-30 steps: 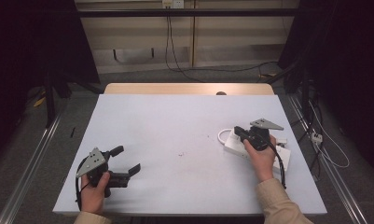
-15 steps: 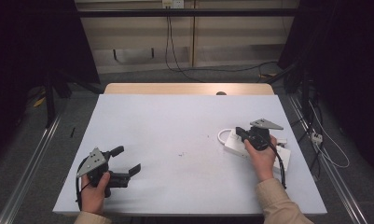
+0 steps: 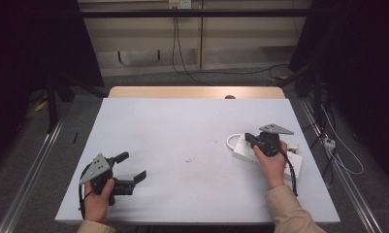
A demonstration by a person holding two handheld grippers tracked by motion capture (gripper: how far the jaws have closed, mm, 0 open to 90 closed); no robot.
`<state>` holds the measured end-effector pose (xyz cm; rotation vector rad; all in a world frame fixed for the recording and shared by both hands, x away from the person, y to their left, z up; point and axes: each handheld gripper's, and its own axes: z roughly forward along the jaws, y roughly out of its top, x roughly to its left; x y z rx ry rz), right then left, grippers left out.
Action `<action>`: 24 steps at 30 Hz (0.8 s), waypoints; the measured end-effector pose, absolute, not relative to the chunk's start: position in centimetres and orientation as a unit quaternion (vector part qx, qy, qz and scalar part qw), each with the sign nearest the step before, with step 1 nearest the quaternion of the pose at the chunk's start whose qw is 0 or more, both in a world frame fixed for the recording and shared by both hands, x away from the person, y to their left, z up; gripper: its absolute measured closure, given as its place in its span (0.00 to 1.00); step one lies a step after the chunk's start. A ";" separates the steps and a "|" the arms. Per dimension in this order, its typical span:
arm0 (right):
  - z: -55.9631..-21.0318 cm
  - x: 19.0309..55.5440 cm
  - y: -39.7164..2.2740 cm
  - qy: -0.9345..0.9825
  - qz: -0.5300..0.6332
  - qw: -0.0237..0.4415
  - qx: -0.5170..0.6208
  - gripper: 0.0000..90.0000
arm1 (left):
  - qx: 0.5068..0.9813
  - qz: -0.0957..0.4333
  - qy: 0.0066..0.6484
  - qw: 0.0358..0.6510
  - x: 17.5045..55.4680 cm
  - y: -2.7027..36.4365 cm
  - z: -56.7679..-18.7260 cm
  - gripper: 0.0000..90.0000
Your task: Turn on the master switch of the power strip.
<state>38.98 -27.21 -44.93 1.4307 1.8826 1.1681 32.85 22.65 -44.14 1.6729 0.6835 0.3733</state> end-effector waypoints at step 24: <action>-45.0 39.5 -26.8 0.697 0.421 0.240 0.528 1.00 | 0.722 0.159 0.297 0.604 32.8 22.7 -44.2 0.03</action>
